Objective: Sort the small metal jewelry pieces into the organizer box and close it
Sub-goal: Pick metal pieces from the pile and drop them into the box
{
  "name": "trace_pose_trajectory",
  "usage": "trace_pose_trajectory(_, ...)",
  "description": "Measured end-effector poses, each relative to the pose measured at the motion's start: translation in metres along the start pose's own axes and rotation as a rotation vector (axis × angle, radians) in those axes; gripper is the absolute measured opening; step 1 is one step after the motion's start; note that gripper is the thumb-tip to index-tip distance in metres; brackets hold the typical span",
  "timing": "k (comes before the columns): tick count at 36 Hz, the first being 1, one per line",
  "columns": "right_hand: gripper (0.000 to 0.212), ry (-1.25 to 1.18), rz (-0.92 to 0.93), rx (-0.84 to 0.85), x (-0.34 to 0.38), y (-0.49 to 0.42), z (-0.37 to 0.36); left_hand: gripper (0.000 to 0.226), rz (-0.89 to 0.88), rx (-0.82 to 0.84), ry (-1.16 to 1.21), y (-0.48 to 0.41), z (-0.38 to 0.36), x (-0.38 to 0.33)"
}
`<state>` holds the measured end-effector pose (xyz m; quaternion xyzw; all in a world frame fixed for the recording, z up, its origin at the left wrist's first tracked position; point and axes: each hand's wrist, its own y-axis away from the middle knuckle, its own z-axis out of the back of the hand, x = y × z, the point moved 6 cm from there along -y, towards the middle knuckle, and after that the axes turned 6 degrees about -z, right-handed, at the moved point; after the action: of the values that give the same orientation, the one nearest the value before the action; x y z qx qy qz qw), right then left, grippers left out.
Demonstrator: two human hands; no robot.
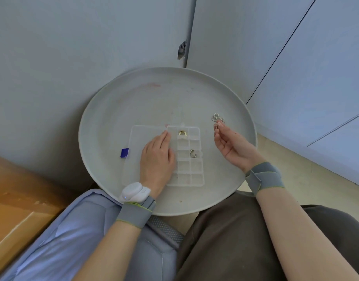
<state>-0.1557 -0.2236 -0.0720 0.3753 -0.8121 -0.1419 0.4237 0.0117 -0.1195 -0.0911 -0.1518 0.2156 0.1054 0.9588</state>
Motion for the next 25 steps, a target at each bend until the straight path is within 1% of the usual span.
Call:
trace_pose_trajectory(4, 0.02, 0.053, -0.032, 0.017, -0.005, 0.002, -0.005, 0.046, 0.003, -0.002, 0.018, 0.001, 0.0, 0.001)
trace_pose_trajectory(7, 0.017, 0.093, -0.024, 0.036, -0.006, 0.003, -0.009, 0.047, 0.002, -0.015, 0.023, 0.002, 0.001, 0.0)
trace_pose_trajectory(13, 0.016, 0.254, 0.046, 0.032, -0.005, 0.004, -0.013, 0.046, 0.007, -0.013, 0.033, 0.001, -0.003, 0.003)
trace_pose_trajectory(15, 0.015, 0.321, 0.095, 0.017, -0.004, 0.003, -0.012, 0.046, 0.006, -0.018, 0.034, 0.001, -0.003, 0.003)
trace_pose_trajectory(18, 0.012, 0.489, 0.21, -0.049, -0.001, 0.001, -0.01, 0.046, 0.01, -0.02, 0.039, 0.002, -0.004, 0.004)
trace_pose_trajectory(22, 0.011, 0.897, 0.407, -0.203, 0.001, -0.001, -0.014, 0.045, 0.015, -0.021, 0.042, 0.002, -0.003, 0.003)
trace_pose_trajectory(25, 0.009, 1.077, 0.488, -0.232, -0.004, -0.004, -0.025, 0.045, 0.017, -0.024, 0.044, 0.002, -0.003, 0.002)
